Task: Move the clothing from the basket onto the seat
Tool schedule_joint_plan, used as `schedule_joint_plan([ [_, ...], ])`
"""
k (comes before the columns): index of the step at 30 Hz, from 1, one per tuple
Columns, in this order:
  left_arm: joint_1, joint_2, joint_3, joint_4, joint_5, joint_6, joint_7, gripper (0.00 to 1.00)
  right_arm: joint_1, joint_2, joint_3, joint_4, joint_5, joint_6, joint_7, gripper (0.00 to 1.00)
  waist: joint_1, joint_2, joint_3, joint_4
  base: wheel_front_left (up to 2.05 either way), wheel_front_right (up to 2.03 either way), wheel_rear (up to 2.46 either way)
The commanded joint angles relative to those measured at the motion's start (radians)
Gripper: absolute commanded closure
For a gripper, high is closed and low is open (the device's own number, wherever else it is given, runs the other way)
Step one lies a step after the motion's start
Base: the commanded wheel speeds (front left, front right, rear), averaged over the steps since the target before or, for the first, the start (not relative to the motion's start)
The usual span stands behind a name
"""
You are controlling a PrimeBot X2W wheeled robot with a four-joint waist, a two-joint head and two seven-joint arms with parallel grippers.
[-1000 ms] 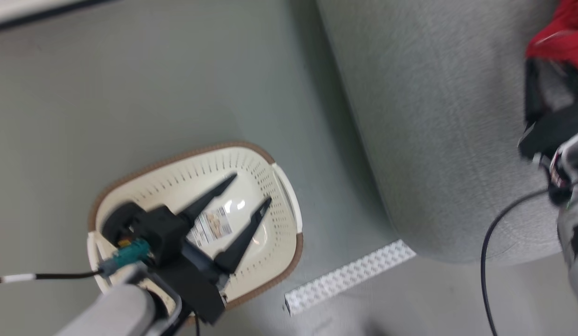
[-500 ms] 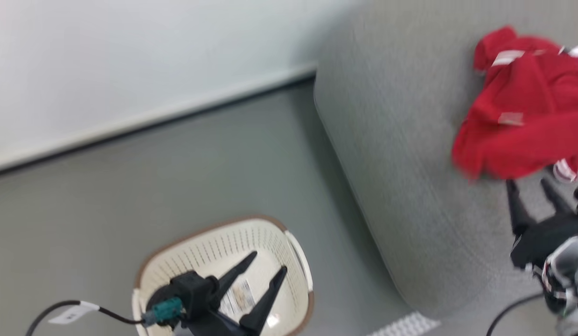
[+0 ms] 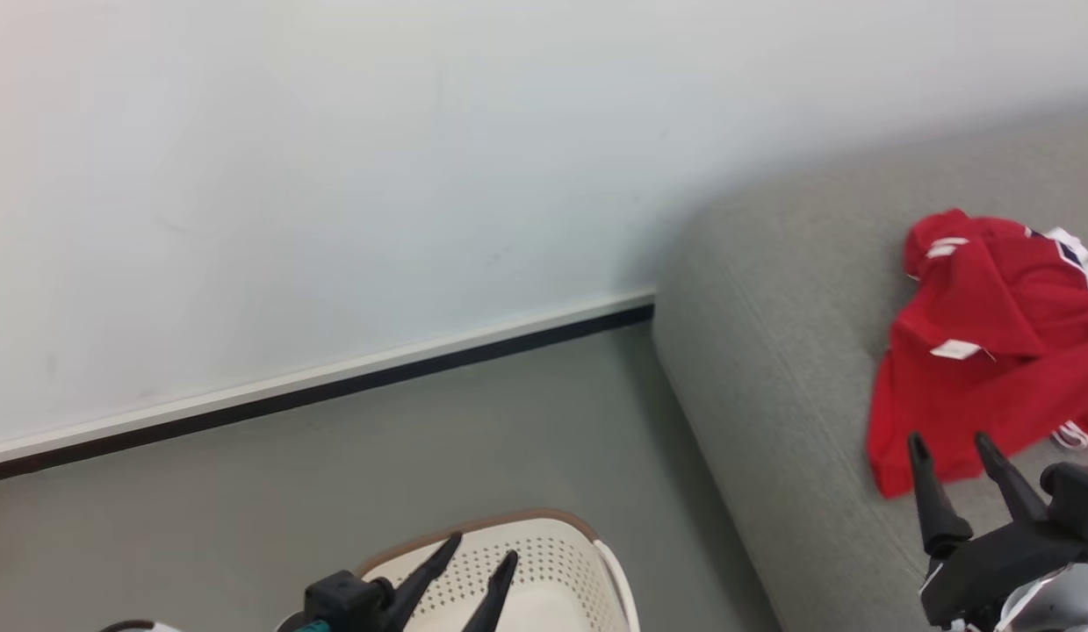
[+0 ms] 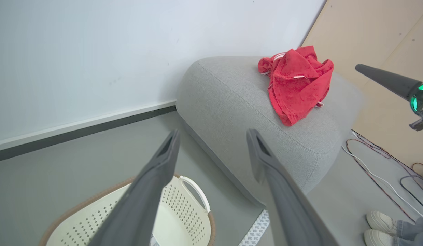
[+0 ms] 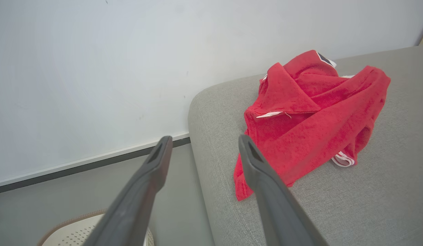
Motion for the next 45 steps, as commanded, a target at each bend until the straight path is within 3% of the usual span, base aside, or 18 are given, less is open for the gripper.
schedule_joint_plan([
  [1,0.02,0.006,0.009,0.004,0.011,0.008,-0.012,0.0,0.015,0.012,0.002,-0.017,-0.01,0.0,-0.004,0.0,0.0004,0.0003,-0.067,0.081,0.0,0.0,0.0],
  [12,0.079,0.024,0.138,0.062,0.09,0.066,-0.026,0.0,0.136,0.149,0.003,-0.048,-0.084,0.0,-0.084,0.0,0.0004,0.0003,-0.119,0.258,0.0,0.0,0.0],
  [20,0.176,0.003,0.353,0.021,0.134,0.098,-0.027,0.0,0.164,0.206,0.02,-0.011,-0.121,0.0,-0.179,0.0,0.0004,0.0003,-0.129,0.304,0.0,0.0,0.0],
  [28,0.269,-0.068,0.58,-0.042,0.273,0.061,-0.025,0.0,0.166,0.217,0.052,0.044,-0.132,0.0,-0.243,0.0,0.0004,0.0003,-0.13,0.305,0.0,0.0,0.0],
  [38,0.351,-0.113,0.69,0.005,0.391,-0.018,-0.025,0.0,0.183,0.217,0.085,0.107,-0.159,0.0,-0.279,0.0,0.0004,0.0003,-0.12,0.278,0.0,0.0,0.0],
  [45,0.357,-0.133,0.738,0.064,0.386,-0.035,-0.025,0.0,0.182,0.192,0.099,0.148,-0.148,0.0,-0.26,0.0,0.0004,0.0003,-0.118,0.261,0.0,0.0,0.0],
])
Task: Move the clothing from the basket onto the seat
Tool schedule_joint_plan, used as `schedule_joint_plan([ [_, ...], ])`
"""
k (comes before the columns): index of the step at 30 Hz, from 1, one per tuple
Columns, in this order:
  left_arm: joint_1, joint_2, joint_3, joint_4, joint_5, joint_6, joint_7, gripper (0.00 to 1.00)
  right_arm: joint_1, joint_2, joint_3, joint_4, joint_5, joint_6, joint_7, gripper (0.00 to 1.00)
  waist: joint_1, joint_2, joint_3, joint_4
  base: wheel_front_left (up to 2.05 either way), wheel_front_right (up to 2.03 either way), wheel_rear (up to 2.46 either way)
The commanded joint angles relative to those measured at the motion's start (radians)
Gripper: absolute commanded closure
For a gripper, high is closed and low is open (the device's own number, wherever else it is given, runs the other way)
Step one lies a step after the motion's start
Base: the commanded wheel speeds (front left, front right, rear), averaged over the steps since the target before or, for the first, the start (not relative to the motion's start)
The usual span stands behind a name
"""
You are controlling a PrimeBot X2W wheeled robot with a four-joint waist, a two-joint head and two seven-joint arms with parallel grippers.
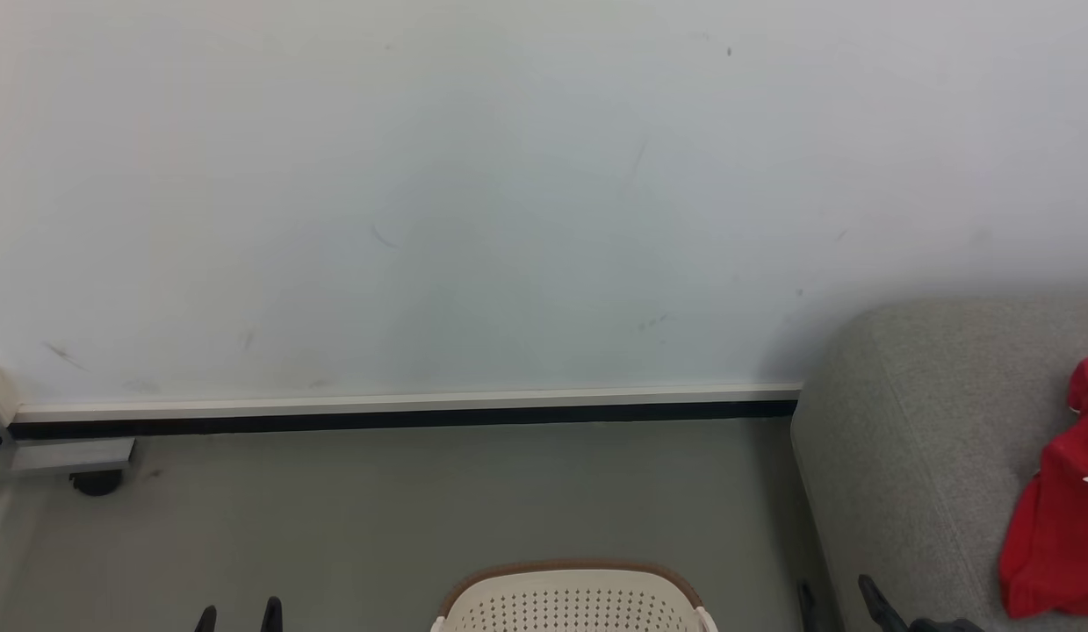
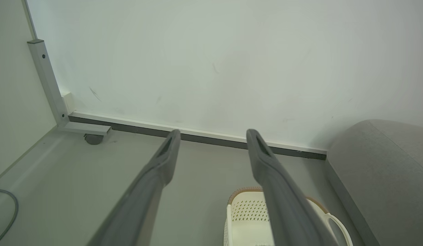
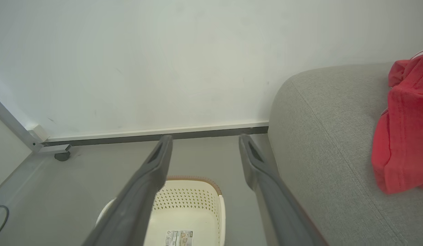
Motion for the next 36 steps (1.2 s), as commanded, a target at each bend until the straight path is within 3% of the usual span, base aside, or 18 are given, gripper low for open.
schedule_joint_plan([
  [1,0.008,-0.001,0.007,0.006,0.005,-0.004,-0.002,0.0,0.002,-0.012,0.002,0.009,0.01,0.0,0.006,0.0,0.0,0.0,0.0,-0.004,0.0,0.0,0.0],
  [12,0.004,0.003,0.008,0.026,0.016,0.002,-0.002,0.0,-0.015,-0.021,0.007,0.025,0.002,0.0,0.017,0.0,0.0,0.0,0.0,-0.016,0.0,0.0,0.0],
  [26,0.001,0.009,-0.009,0.019,0.018,-0.033,-0.002,0.0,-0.011,-0.043,0.025,0.024,0.045,0.0,-0.008,0.0,0.0,0.0,0.005,-0.02,0.0,0.0,0.0],
  [36,0.011,0.0,0.006,0.027,0.006,-0.033,-0.002,0.0,-0.017,-0.057,0.034,0.034,0.062,0.0,-0.013,0.0,0.0,0.0,0.01,-0.022,0.0,0.0,0.0],
])
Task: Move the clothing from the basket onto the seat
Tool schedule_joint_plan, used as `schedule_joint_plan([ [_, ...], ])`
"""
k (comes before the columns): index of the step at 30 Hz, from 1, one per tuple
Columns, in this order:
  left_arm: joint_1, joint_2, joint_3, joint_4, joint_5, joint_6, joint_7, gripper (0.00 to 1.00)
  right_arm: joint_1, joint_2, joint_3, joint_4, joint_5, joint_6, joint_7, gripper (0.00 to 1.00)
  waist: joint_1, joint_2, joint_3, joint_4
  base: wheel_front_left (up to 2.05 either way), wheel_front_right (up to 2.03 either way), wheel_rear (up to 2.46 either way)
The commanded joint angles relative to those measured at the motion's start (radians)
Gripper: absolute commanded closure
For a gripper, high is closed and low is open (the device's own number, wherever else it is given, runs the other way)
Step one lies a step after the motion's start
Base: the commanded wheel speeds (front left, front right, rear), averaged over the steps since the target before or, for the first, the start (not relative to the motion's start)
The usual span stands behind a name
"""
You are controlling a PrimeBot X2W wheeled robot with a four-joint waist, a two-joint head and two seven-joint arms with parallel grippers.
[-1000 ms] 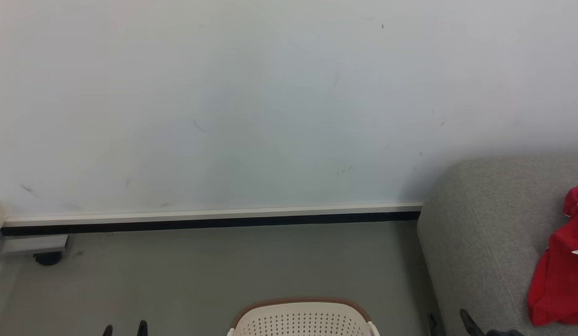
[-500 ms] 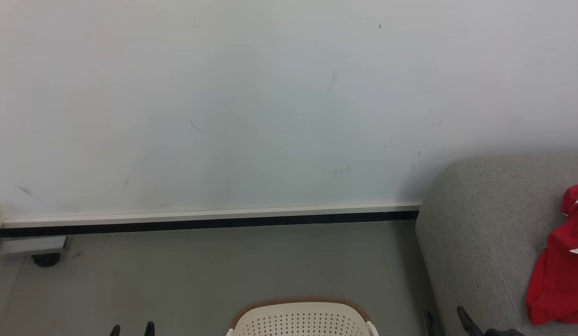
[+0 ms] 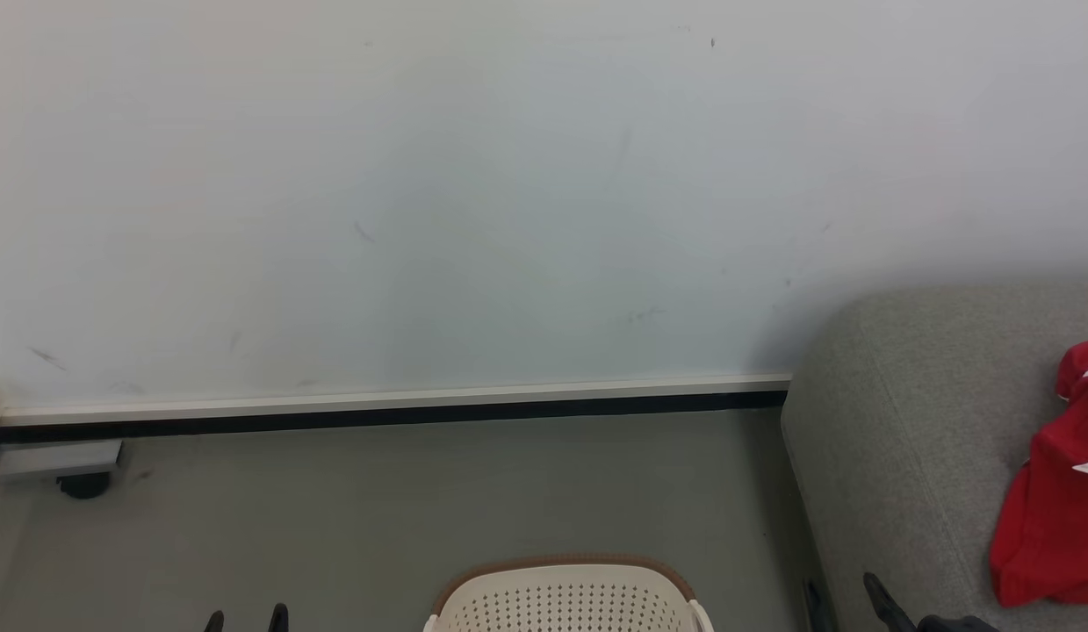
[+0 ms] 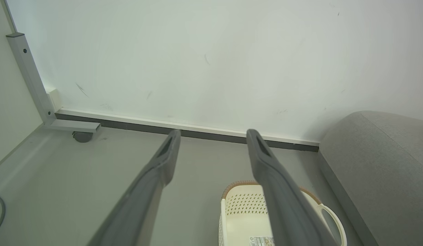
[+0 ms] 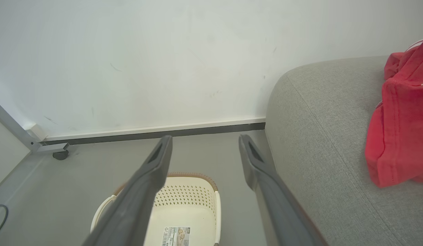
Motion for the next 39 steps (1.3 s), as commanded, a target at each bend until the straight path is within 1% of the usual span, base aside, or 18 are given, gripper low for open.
schedule_joint_plan([
  [1,0.012,0.001,0.003,0.004,0.0,0.0,-0.002,0.0,-0.004,-0.007,0.003,0.003,0.009,0.0,-0.005,0.0,0.0,-0.0001,0.0,0.001,0.0,0.0,0.0],
  [6,0.009,-0.002,0.004,0.007,0.0,0.0,-0.002,0.0,-0.003,-0.017,0.005,0.008,0.02,0.0,-0.013,0.0,0.0,-0.0001,0.002,0.003,0.0,0.0,0.0],
  [7,0.0,-0.004,0.001,0.006,-0.002,-0.001,0.001,1.0,-0.003,-0.009,0.003,0.007,0.014,0.0,-0.007,1.0,0.0,-0.0001,0.002,0.003,0.0,0.0,0.0],
  [11,0.005,-0.017,-0.004,0.039,-0.012,-0.002,0.012,1.0,0.014,-0.003,0.004,0.037,0.025,0.0,-0.001,1.0,0.0,-0.0001,0.003,0.002,0.0,0.0,0.0],
  [26,-0.029,-0.042,0.044,0.041,-0.259,-0.033,0.091,1.0,-0.023,0.006,-0.049,0.032,0.313,0.0,0.038,1.0,0.0,-0.0001,0.018,-0.009,0.0,0.0,0.0],
  [36,-0.048,-0.056,0.07,0.042,-0.401,-0.052,0.135,1.0,-0.045,0.012,-0.081,0.029,0.477,0.0,0.061,1.0,0.0,-0.0001,0.028,-0.017,0.0,0.0,0.0],
  [39,-0.052,-0.058,0.074,0.042,-0.427,-0.055,0.144,1.0,-0.049,0.013,-0.087,0.029,0.507,0.0,0.066,1.0,0.0,-0.0001,0.029,-0.018,0.0,0.0,0.0],
])
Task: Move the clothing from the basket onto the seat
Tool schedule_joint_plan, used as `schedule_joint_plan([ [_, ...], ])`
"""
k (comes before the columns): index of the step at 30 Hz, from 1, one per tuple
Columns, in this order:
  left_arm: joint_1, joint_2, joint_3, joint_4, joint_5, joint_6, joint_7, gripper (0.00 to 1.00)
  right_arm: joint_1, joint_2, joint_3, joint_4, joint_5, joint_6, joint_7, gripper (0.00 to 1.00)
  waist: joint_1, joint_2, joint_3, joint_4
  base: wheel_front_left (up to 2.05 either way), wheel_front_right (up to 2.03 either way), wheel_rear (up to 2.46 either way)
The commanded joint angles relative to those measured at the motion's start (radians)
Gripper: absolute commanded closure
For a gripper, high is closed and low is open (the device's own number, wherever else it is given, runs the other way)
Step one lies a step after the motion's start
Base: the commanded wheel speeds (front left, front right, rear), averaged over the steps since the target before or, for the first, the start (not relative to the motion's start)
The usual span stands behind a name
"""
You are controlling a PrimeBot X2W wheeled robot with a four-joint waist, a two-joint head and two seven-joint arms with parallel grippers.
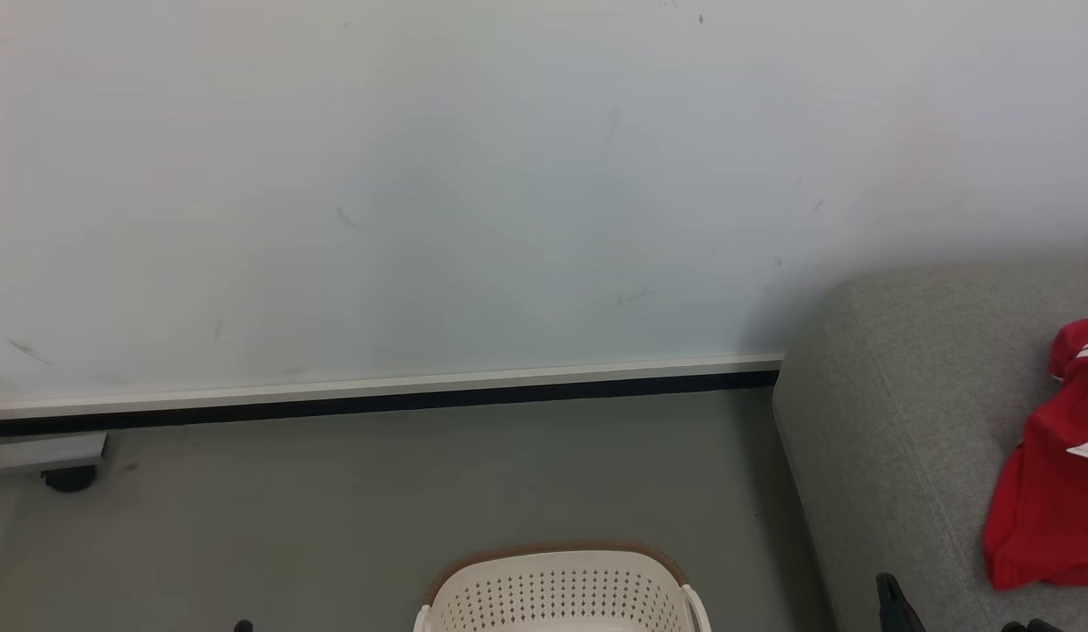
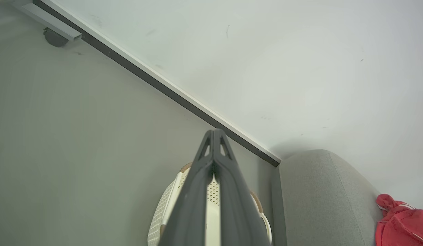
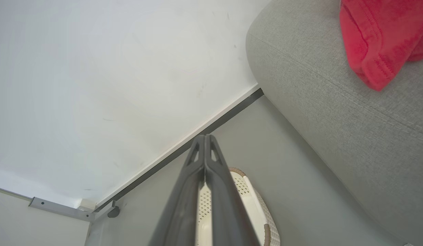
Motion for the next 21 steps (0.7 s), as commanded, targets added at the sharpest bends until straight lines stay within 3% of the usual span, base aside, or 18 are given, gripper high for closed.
schedule_joint_plan([
  [1,-0.028,0.003,0.012,-0.011,-0.034,-0.004,0.009,1.0,-0.033,0.0,-0.01,-0.014,0.038,0.0,0.006,1.0,0.0,0.0,0.002,-0.001,0.0,0.0,0.0],
  [21,-0.06,-0.021,0.058,-0.009,-0.277,-0.037,0.087,1.0,-0.068,0.012,-0.067,-0.019,0.318,0.0,0.048,1.0,0.0,0.0,0.022,-0.017,0.0,0.0,0.0],
])
